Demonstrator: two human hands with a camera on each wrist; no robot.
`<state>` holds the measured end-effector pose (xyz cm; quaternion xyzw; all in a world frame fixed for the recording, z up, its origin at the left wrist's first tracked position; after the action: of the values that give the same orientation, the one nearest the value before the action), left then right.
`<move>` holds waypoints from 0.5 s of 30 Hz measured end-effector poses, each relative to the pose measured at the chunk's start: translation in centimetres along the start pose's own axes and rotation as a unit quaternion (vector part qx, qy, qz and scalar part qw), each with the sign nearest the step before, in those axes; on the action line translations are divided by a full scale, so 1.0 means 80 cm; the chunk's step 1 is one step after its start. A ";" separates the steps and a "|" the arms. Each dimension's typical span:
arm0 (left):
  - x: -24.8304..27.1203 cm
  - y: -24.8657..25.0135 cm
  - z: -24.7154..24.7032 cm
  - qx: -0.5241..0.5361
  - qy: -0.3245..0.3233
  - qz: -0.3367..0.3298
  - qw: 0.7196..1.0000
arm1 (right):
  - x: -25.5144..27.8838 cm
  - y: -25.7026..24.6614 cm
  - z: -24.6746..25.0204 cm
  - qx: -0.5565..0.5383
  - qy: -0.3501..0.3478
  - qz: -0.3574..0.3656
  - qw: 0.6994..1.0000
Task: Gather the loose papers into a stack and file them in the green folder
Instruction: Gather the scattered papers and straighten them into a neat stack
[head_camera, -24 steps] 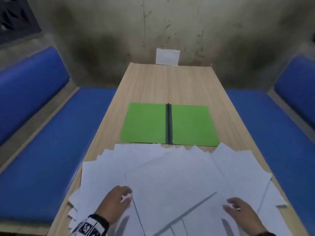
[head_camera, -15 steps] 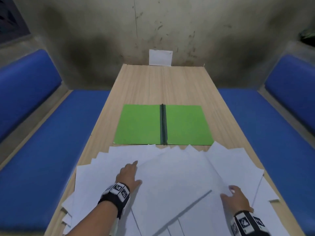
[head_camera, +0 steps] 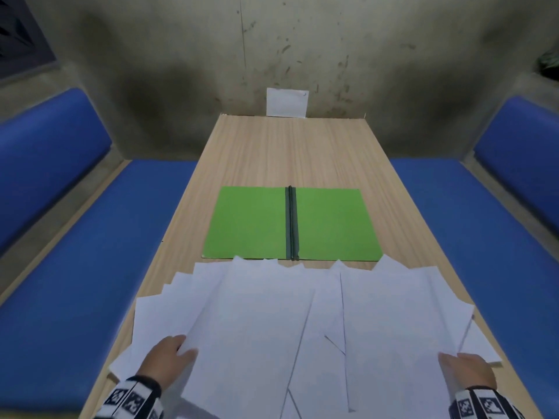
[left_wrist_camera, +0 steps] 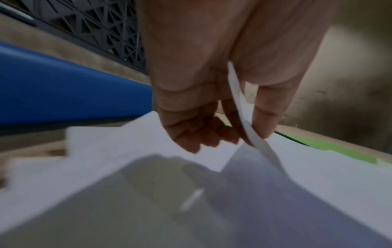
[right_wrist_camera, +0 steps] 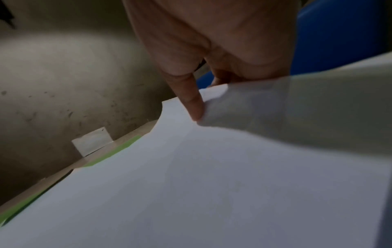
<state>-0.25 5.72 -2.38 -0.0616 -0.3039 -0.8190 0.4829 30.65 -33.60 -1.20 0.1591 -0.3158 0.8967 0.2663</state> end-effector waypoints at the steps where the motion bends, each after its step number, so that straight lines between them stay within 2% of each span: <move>1: 0.006 -0.011 0.002 -0.011 0.015 0.011 1.000 | -0.001 0.003 -0.001 -0.021 0.005 -0.002 1.000; 3: 0.014 -0.031 0.005 -0.037 0.054 0.044 0.997 | 0.002 0.005 -0.003 -0.067 0.018 -0.010 0.998; 5: 0.019 -0.043 0.005 -0.035 0.068 0.075 0.994 | 0.006 0.006 -0.005 -0.072 0.011 0.003 0.997; 9: 0.017 -0.044 0.003 0.044 0.062 0.060 0.995 | 0.005 0.000 0.000 -0.043 -0.025 0.084 0.995; 11: 0.015 -0.044 0.003 0.069 0.067 0.073 0.993 | 0.002 0.000 0.007 -0.072 -0.021 0.130 0.989; 15: 0.016 -0.041 -0.004 0.157 0.062 0.114 0.979 | -0.006 -0.006 0.034 -0.137 -0.005 0.171 0.976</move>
<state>-3.57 5.77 -3.55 0.0316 -0.3892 -0.7029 0.5945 31.63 -35.23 0.88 0.0688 -0.4599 0.8762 0.1264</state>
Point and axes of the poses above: each hand's wrist, its own x-axis away from the middle knuckle, its own z-axis out of the back of the hand, y = z × x, the point moved 1 cm from there along -x, towards the middle knuckle, and after that the axes turned 9 degrees about y, right-handed, at the moved point
